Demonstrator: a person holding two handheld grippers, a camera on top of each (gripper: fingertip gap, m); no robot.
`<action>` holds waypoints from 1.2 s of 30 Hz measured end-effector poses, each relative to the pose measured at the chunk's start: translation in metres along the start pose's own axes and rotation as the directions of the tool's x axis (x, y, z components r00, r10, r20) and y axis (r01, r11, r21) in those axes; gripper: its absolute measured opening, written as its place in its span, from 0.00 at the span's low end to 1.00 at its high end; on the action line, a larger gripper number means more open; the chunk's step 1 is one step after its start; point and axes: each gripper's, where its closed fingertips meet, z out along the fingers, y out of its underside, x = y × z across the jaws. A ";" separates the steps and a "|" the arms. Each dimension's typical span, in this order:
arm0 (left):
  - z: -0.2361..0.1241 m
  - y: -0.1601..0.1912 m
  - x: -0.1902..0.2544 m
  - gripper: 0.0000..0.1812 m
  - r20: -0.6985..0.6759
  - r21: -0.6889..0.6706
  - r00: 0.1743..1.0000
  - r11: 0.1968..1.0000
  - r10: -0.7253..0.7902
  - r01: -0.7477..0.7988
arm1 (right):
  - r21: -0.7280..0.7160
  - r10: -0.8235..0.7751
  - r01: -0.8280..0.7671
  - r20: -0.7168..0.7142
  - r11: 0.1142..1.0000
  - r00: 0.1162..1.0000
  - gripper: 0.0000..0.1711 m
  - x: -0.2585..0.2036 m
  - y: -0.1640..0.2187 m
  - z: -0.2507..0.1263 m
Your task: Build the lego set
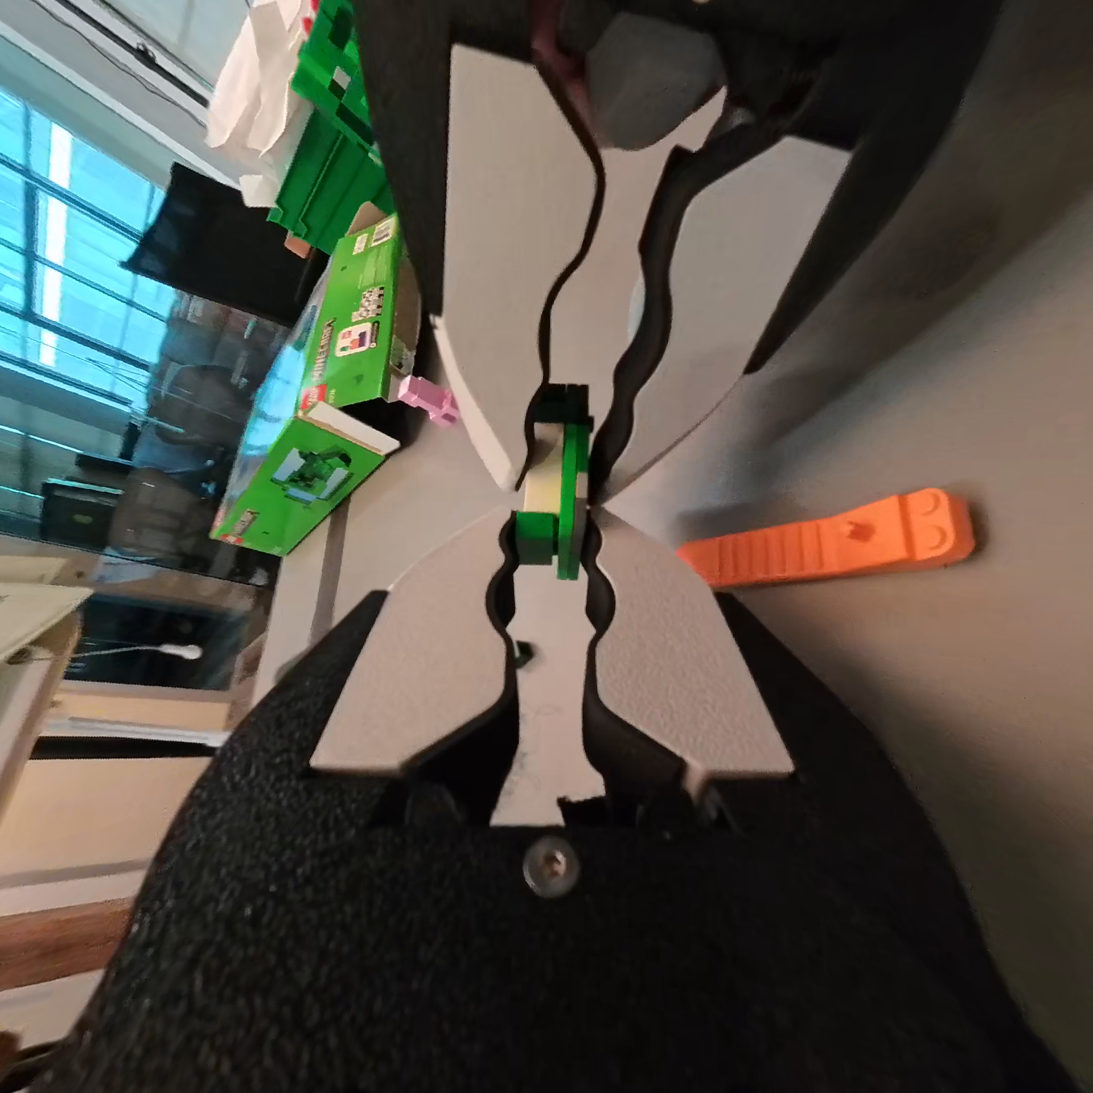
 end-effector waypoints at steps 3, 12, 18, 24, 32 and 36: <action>-0.001 0.000 -0.004 0.11 0.041 -0.024 0.996 0.997 0.076 -0.075 | 0.014 -0.015 0.016 -0.049 1.000 0.999 0.11 0.004 -0.001 0.001; -0.022 -0.013 -0.030 0.11 0.114 -0.105 0.930 0.936 0.348 -0.337 | 0.094 0.006 0.018 -0.253 0.995 0.967 0.11 0.032 -0.018 -0.010; -0.031 -0.016 -0.034 0.13 0.094 -0.109 0.921 0.924 0.378 -0.368 | 0.145 0.057 -0.017 -0.277 0.989 0.959 0.11 0.037 -0.028 -0.016; -0.033 -0.018 -0.036 0.14 0.105 -0.111 0.909 0.913 0.403 -0.392 | 0.167 0.085 -0.039 -0.274 0.985 0.958 0.11 0.039 -0.029 -0.018; -0.034 -0.023 -0.036 0.14 0.105 -0.107 0.909 0.913 0.404 -0.394 | 0.177 0.101 -0.054 -0.269 0.983 0.958 0.11 0.041 -0.029 -0.019; -0.034 -0.023 -0.036 0.15 0.108 -0.103 0.905 0.910 0.412 -0.402 | 0.173 0.102 -0.056 -0.269 0.983 0.958 0.11 0.041 -0.028 -0.019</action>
